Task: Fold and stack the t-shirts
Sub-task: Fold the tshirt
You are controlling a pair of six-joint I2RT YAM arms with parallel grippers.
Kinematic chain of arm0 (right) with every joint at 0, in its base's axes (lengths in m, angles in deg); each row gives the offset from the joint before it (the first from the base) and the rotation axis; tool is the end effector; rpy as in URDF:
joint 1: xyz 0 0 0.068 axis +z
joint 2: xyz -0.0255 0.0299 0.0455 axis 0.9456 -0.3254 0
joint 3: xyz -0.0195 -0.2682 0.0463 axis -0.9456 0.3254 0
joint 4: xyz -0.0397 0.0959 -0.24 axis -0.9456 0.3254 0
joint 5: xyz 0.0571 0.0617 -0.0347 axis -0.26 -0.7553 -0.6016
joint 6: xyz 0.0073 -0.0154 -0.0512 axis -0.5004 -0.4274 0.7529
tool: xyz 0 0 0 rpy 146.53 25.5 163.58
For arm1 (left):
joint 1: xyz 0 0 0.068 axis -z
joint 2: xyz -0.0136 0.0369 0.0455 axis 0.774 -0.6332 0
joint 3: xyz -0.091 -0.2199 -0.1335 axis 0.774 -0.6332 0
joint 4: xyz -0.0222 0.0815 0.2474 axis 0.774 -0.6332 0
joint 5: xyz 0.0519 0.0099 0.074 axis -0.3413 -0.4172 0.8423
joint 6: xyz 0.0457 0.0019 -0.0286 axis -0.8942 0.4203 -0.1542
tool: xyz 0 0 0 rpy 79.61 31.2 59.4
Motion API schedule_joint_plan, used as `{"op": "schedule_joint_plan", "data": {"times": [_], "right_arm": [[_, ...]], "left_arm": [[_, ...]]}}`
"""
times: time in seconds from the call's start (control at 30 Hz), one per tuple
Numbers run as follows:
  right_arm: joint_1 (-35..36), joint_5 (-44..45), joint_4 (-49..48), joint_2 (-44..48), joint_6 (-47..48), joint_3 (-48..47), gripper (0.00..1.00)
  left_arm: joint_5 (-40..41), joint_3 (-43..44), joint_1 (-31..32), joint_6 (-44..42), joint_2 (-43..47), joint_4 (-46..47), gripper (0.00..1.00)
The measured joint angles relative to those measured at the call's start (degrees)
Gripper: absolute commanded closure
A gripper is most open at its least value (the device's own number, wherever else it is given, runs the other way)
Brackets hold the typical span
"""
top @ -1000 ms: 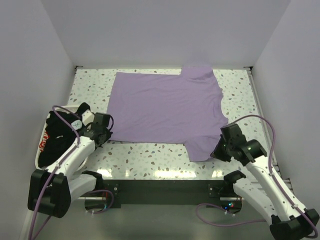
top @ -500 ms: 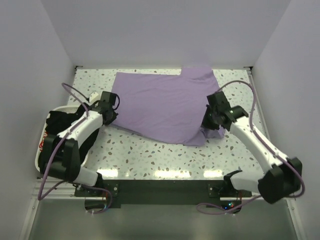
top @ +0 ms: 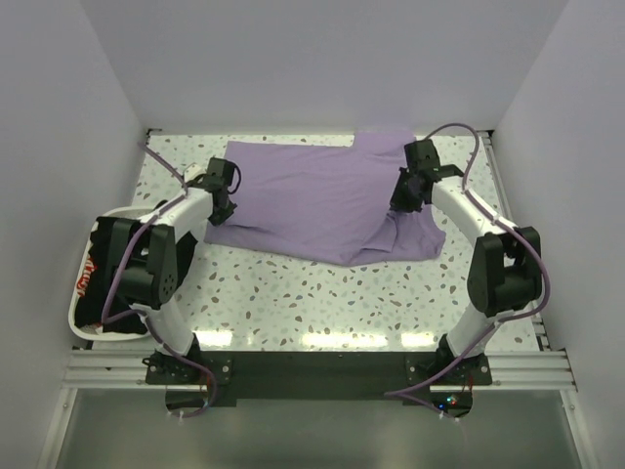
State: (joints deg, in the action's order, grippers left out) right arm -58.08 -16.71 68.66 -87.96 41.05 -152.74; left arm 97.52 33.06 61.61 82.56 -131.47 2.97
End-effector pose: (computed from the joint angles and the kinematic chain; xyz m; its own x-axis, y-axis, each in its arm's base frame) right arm 0.3582 0.0803 0.2513 -0.7970 0.3603 -0.4848 0.2654 0.9299 0.2548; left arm 0.3533 -0.0532 0.1931 -0.4833 -0.6746 -0.5580 -0.7278 0.6638 -0.1723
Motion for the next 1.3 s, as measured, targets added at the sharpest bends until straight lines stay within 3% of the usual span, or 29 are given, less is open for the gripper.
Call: {"op": "schedule_joint_plan", "data": {"times": [0.6,1.3], "right_arm": [[-5.31,-0.96,-2.93,-0.57,1.60,-2.86,1.00],[-7.82,-2.34,-5.16,0.59,1.16,-2.01,1.00]], "left_arm": [[-1.64,-1.05,-5.53,-0.98,0.72,0.68,1.00],[-7.89,-5.18,-7.19,-3.41,5.77,6.58,0.96]]}}
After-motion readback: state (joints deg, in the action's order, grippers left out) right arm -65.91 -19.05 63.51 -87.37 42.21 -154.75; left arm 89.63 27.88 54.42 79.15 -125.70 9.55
